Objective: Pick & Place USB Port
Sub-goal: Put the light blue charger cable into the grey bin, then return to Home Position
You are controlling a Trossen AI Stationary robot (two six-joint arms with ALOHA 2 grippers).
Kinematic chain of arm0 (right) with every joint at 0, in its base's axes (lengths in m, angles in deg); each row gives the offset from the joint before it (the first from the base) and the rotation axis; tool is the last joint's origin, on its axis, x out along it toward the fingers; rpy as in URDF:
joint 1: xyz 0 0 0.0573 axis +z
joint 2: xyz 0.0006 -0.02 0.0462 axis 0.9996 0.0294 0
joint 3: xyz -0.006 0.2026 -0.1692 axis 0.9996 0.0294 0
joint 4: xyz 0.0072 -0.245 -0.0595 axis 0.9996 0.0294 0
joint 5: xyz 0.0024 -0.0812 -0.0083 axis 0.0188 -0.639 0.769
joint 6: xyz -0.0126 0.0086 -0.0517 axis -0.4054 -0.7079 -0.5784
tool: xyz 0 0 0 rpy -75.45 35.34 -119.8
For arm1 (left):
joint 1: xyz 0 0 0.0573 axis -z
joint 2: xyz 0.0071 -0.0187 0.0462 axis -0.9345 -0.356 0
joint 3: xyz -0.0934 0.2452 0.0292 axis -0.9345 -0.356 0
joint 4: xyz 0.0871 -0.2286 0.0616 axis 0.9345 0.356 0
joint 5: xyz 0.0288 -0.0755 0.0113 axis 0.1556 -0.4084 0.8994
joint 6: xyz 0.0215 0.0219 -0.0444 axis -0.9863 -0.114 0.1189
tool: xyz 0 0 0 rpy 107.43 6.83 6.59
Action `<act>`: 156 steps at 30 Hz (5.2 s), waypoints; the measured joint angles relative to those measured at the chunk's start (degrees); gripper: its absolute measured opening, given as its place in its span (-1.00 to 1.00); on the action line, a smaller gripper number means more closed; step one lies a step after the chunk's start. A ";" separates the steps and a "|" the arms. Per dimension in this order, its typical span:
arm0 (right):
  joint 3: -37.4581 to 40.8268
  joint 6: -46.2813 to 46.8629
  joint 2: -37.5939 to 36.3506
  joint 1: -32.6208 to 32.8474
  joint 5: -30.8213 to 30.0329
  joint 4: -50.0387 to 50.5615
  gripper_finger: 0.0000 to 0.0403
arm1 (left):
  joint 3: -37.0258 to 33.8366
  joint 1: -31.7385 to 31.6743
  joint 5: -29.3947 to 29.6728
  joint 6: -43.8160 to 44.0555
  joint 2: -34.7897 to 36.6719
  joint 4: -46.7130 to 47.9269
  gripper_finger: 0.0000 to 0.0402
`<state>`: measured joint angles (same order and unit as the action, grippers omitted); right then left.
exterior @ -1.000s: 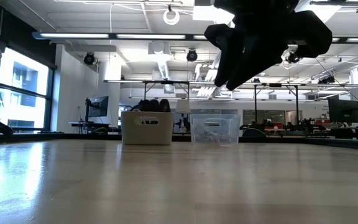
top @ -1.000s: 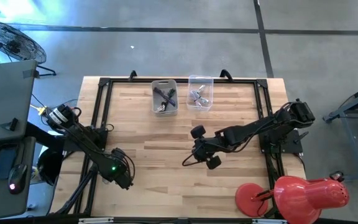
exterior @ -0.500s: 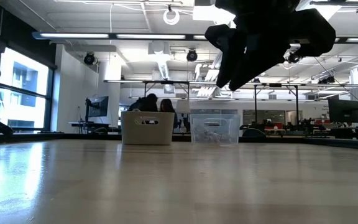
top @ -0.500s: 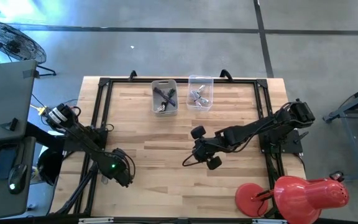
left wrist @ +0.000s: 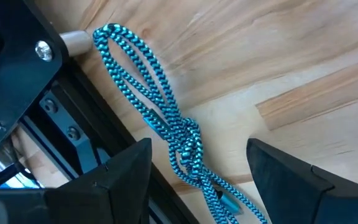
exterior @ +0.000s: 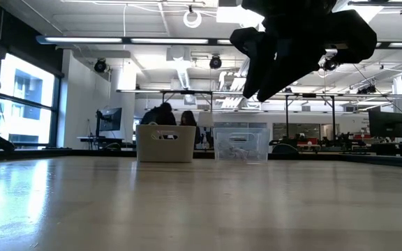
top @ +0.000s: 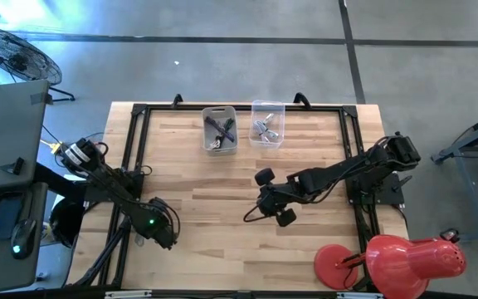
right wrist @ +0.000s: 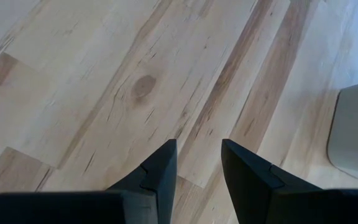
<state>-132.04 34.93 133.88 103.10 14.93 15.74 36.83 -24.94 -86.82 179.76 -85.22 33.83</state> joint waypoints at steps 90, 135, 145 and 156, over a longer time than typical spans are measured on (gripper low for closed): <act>0.02 6.64 -11.63 6.97 -19.47 6.74 -0.41 | 2.41 -74.66 18.91 -82.65 1.82 -71.83 -0.87; 0.00 -2.02 -33.66 6.97 -28.53 16.68 -0.54 | 18.91 -65.79 11.90 -115.33 30.37 -40.81 -0.38; -0.04 2.93 -52.39 7.02 -24.35 19.52 -0.99 | 20.64 -55.26 24.89 -121.52 40.75 -28.61 -0.99; -0.07 12.15 -72.38 7.02 -16.88 29.25 -1.00 | 15.44 -45.96 33.94 -125.99 51.21 -22.18 -1.00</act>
<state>-132.10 47.08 61.50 110.12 -1.95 44.99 52.26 -70.90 -52.88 53.76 -34.00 11.65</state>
